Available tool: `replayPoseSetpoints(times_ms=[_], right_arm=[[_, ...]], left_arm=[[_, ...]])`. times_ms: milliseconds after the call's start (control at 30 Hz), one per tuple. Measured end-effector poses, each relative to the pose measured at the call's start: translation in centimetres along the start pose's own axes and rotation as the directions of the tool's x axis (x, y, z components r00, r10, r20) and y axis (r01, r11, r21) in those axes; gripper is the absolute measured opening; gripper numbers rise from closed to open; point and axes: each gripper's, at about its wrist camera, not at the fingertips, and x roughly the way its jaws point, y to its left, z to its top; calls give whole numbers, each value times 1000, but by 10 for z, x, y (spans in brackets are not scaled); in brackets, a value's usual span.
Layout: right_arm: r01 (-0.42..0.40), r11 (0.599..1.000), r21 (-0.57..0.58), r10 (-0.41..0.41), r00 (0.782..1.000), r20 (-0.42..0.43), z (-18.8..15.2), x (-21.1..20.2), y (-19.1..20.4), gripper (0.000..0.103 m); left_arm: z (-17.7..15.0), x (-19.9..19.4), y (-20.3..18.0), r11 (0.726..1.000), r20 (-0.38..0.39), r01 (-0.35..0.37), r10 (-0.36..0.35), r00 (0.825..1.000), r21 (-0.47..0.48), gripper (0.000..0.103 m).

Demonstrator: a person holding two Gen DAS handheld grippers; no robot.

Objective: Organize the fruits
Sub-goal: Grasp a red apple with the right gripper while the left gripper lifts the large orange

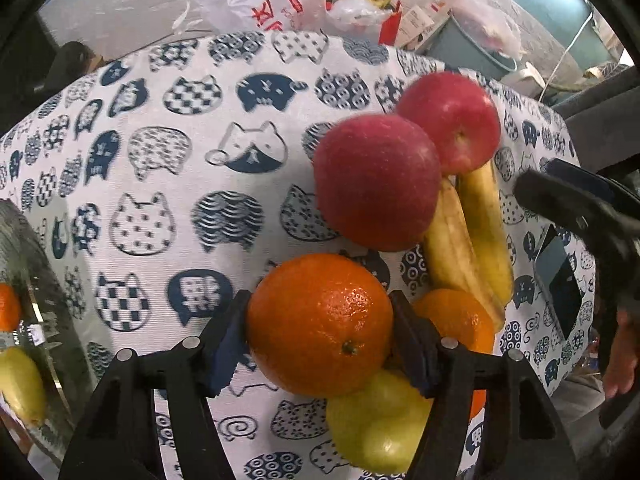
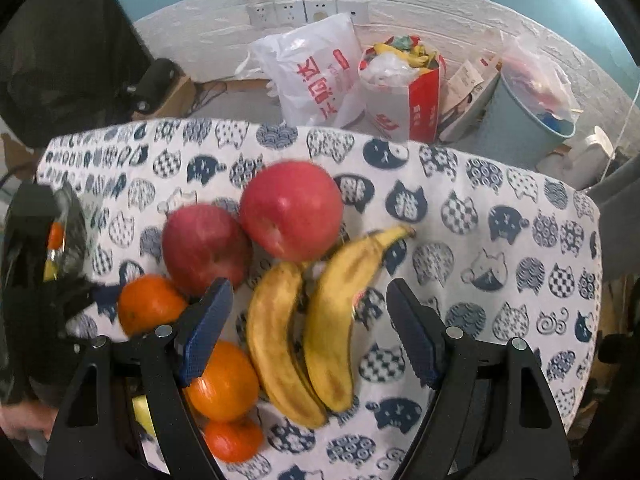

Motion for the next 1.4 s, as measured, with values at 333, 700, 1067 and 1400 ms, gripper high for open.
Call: replayPoseSetpoints(times_ms=[333, 700, 1067, 1400], right_arm=[[-25, 997, 73, 26, 1000, -10, 38, 26, 3, 80], [15, 993, 118, -6, 997, -80, 46, 64, 5, 80], [-6, 994, 113, 14, 997, -71, 43, 69, 9, 75], [72, 995, 65, -73, 997, 10, 40, 43, 13, 75]], left_arm=[[14, -30, 32, 999, 87, -26, 29, 996, -40, 69], [27, -39, 46, 997, 133, -30, 40, 990, -77, 69], [18, -46, 51, 997, 137, -22, 33, 990, -76, 69], [14, -56, 52, 997, 157, -26, 38, 987, -75, 69]])
